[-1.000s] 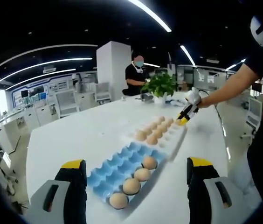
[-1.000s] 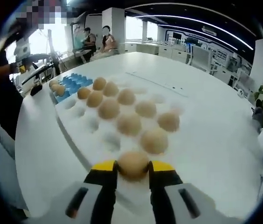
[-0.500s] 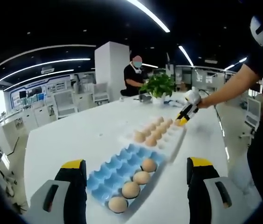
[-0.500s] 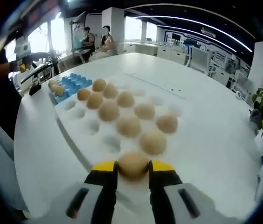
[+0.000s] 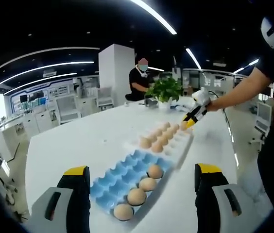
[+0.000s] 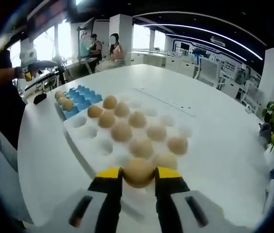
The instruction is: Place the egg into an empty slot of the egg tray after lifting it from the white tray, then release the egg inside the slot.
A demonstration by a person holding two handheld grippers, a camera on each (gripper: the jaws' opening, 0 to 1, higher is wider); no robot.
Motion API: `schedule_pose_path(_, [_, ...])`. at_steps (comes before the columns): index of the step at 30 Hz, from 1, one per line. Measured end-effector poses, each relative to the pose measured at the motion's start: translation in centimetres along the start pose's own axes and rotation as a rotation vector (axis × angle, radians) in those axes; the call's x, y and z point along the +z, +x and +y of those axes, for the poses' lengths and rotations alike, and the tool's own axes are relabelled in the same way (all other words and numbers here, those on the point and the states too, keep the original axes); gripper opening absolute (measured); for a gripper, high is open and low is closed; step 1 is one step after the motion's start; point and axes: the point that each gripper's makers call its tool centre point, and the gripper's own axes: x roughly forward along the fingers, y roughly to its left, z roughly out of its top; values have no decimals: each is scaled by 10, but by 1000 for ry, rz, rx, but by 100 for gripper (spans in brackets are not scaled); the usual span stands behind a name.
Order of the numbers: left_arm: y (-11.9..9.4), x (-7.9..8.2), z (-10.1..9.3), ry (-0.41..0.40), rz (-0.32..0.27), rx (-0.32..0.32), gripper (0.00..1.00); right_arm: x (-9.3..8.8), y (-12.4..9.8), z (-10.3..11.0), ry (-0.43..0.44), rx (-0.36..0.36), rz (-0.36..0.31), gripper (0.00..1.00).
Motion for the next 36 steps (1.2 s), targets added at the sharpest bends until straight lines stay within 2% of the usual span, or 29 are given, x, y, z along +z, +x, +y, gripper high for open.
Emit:
schedule_pose_path(9, [-5,-1,1,-5,-10,1,91,22,8,16,-27,27,-31,27])
schedule_pose_path(17, [-10,-2,5,-8,-14,4,91,43,24,42,-63,72,-52,27])
schedule_pose_path(36, [-27,-8,11,-13,-21,12,91,90,75,121,-135,220,-96,27])
